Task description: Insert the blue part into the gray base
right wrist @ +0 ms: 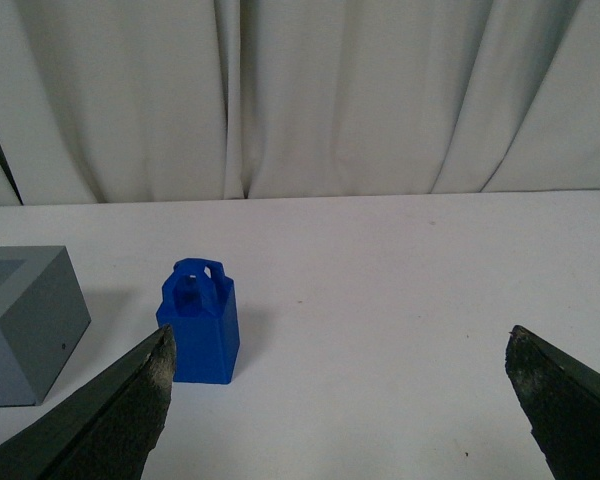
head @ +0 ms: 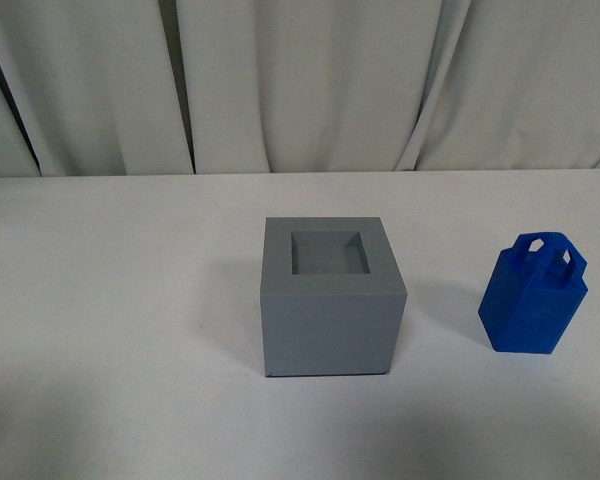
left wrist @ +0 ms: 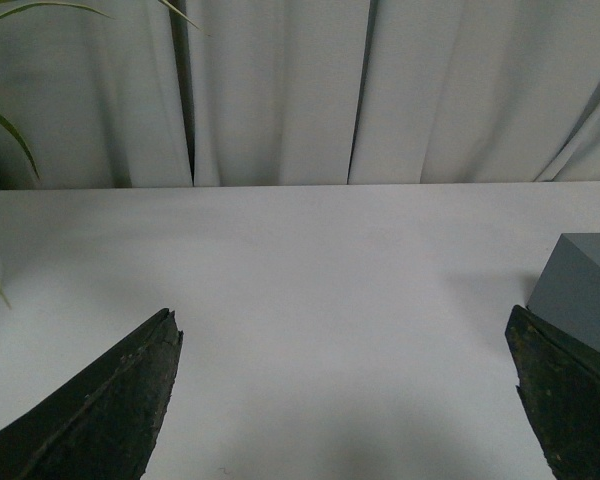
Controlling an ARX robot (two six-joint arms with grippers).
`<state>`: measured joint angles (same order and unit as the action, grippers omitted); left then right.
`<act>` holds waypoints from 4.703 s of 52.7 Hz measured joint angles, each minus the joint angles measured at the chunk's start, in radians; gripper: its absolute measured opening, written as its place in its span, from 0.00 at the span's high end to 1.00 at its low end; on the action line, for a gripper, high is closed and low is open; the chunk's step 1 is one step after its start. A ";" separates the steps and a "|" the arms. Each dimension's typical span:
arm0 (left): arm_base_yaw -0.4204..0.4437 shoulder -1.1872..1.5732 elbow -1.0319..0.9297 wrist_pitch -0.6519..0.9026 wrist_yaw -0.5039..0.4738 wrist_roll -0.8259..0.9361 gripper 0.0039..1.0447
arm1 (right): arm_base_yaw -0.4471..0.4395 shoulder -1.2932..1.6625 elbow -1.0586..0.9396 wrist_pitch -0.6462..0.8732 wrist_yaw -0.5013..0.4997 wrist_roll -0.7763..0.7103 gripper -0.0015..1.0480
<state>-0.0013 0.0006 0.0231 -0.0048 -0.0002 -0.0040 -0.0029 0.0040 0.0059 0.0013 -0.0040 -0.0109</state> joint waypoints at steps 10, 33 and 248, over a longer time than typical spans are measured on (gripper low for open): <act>0.000 0.000 0.000 0.000 0.000 0.000 0.06 | 0.000 0.000 0.000 0.000 0.000 0.000 0.07; 0.000 0.000 0.000 0.000 0.000 0.000 0.06 | 0.000 0.000 0.000 0.000 0.000 0.000 0.07; 0.000 0.000 0.000 0.000 0.000 0.000 0.06 | 0.256 2.049 1.925 -1.259 -0.256 -1.317 0.55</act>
<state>-0.0013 0.0006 0.0231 -0.0048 -0.0002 -0.0036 0.2531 2.0533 1.9308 -1.2575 -0.2600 -1.3277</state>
